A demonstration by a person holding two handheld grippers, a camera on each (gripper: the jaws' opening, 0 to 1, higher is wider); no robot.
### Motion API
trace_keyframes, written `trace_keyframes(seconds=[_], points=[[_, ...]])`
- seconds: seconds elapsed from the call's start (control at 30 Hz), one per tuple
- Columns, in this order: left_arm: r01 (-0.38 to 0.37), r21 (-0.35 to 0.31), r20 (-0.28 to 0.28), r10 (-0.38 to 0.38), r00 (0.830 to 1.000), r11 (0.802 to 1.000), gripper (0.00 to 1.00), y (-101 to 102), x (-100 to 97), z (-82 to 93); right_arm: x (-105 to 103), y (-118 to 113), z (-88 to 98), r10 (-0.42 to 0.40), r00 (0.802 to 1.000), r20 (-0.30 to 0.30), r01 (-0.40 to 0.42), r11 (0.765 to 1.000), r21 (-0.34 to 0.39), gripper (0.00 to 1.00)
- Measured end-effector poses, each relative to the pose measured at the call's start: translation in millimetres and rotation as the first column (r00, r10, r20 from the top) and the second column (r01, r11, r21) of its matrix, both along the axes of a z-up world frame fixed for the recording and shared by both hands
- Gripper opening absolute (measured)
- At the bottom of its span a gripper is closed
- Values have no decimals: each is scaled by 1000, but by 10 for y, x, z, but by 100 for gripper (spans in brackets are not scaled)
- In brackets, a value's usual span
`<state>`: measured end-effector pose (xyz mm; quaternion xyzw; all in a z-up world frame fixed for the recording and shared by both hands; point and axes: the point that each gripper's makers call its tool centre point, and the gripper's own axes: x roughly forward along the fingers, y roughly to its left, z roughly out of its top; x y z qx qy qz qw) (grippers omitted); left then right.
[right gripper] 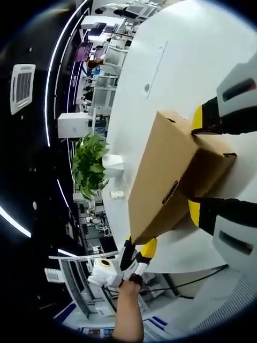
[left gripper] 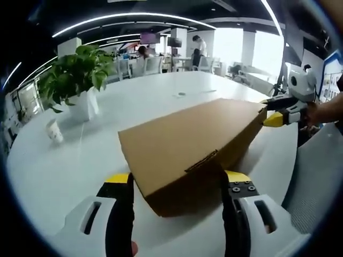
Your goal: Operate the shoe box by opening the lid, removing the specified soft item, and placing it in the target area until the item is outside and the box remains undamaged.
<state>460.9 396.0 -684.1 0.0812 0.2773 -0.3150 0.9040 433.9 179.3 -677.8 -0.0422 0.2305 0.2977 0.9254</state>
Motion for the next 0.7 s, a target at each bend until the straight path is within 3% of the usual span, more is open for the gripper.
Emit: trace_keyframes(seconds=[0.7], points=[[-6,0,44,6,999,1000,65,0,51,163,35,-2,176,30,999,45,-31,999,22,45]])
